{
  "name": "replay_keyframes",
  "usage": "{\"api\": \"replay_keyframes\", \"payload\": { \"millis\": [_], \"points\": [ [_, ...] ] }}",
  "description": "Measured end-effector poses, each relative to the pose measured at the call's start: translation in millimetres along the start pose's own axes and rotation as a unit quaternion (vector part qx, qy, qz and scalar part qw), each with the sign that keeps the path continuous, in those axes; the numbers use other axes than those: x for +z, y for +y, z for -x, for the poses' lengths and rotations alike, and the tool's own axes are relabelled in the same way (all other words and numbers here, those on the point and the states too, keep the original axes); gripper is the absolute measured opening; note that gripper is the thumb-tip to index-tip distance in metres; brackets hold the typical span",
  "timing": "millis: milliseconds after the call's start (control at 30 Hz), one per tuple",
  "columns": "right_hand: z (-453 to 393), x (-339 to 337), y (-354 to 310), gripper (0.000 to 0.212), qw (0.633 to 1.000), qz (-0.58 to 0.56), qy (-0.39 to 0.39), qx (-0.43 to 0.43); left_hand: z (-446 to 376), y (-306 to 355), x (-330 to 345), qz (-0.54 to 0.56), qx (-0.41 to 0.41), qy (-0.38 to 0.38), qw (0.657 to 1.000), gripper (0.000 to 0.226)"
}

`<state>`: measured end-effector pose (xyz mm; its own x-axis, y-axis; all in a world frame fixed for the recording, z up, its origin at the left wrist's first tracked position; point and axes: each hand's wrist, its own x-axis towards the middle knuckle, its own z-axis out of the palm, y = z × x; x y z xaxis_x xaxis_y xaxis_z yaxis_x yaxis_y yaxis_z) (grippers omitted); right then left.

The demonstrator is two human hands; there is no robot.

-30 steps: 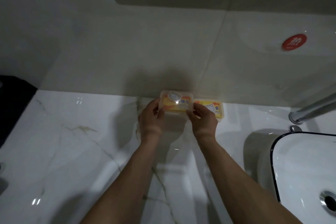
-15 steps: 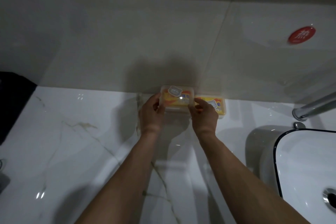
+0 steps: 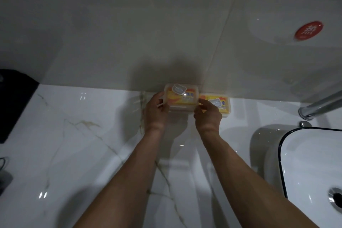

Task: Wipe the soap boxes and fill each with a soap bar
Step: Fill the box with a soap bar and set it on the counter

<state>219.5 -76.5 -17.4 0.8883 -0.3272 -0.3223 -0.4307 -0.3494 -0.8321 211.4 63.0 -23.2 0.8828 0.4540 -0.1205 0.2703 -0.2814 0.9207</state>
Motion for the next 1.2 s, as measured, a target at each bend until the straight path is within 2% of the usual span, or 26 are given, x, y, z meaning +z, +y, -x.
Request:
{"api": "replay_keyframes", "payload": {
  "millis": [133,600,733,900,1067,1200],
  "points": [
    [1.0,-0.8,0.5,0.038,1.0,0.001,-0.01,0.003,-0.8,1.0,-0.7,-0.002,-0.003,-0.006,1.0,0.038],
    [10.6,-15.4,-6.2,0.038,0.999,0.026,-0.036,-0.009,8.4,11.2,-8.5,-0.047,-0.012,-0.019,0.999,0.044],
    [18.1,-30.4,-10.2,0.039,0.998,0.033,-0.031,-0.038,19.9,17.5,-17.3,-0.109,0.036,-0.007,0.993,0.044],
    [43.1,-58.4,-17.5,0.04,0.989,0.061,-0.018,-0.133,49.0,41.1,-25.3,-0.245,0.131,0.004,0.961,0.042],
    [75.9,-96.0,-21.1,0.043,0.972,0.139,-0.037,-0.185,91.2,73.7,-36.2,-0.304,0.2,-0.01,0.931,0.044],
    [102.6,-127.6,-20.8,0.044,0.964,0.158,-0.048,-0.21,128.7,92.4,-48.3,-0.367,0.209,-0.017,0.906,0.049]
  ]
}}
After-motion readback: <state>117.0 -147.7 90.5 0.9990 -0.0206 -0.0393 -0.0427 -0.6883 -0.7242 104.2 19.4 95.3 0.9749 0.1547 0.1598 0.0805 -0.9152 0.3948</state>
